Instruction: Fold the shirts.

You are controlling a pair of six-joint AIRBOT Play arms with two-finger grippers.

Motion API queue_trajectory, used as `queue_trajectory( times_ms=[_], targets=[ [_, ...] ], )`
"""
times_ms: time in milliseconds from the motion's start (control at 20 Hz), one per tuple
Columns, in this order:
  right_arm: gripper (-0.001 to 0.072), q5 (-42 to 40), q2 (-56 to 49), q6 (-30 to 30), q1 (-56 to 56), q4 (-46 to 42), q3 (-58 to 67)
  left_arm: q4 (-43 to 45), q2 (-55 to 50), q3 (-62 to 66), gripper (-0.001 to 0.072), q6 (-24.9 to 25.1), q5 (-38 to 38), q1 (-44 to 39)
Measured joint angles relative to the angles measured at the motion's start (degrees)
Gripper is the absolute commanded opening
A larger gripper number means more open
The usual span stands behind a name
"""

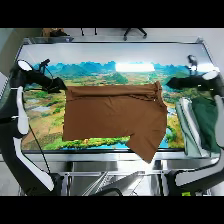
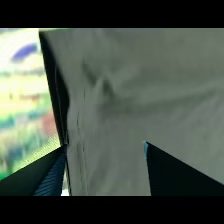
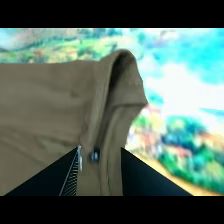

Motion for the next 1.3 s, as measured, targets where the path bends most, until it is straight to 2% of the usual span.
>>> queue_trajectory(
  times_ms=[100,200,450,750,800,850,900,950,1000,1150,1300],
  targets=[
    [0.0301,3.87,5.31,2.71,-3.30,-1.68,-3.43,0.02,4.59,-8.02,0.0519,-1.07,-3.50,2.16],
    [0.0301,7.21,11.08,4.85,-6.34,-2.54,-9.51,0.17,10.58,-20.26,0.0519,-0.61,-3.80,4.11],
    [0.0300,10.01,24.28,8.44,-11.19,-3.39,-25.51,0.15,22.10,-48.85,0.0519,2.99,1.70,8.28],
    [0.0302,13.09,31.17,10.80,-12.35,-2.89,-32.61,-2.80,27.12,-64.81,0.0518,6.27,6.69,9.73],
    [0.0304,13.64,31.52,11.39,-12.39,-2.89,-32.96,-4.07,27.32,-65.88,0.0434,7.10,7.45,9.79],
    [0.0305,14.36,31.80,12.13,-12.44,-2.89,-33.29,-5.68,27.47,-66.66,0.0178,8.20,8.92,9.84],
    [0.0312,15.08,32.04,13.09,-12.44,-2.95,-33.64,-7.52,27.43,-66.93,0.0018,9.42,11.32,9.84],
    [0.0409,15.98,32.26,14.38,-12.44,-3.54,-34.21,-8.52,27.47,-66.77,0.0015,10.67,12.94,9.84],
    [0.0470,17.05,32.63,15.87,-12.44,-4.42,-35.04,-10.14,27.56,-66.34,0.0015,11.45,13.07,9.88],
    [0.0460,18.91,34.16,20.02,-12.46,-6.84,-39.54,-12.85,27.71,-64.52,0.0016,13.42,12.28,9.90],
    [0.0459,18.53,35.23,21.70,-12.46,-7.50,-46.97,-14.08,27.76,-63.21,0.0016,14.19,11.91,9.92]
  ],
)
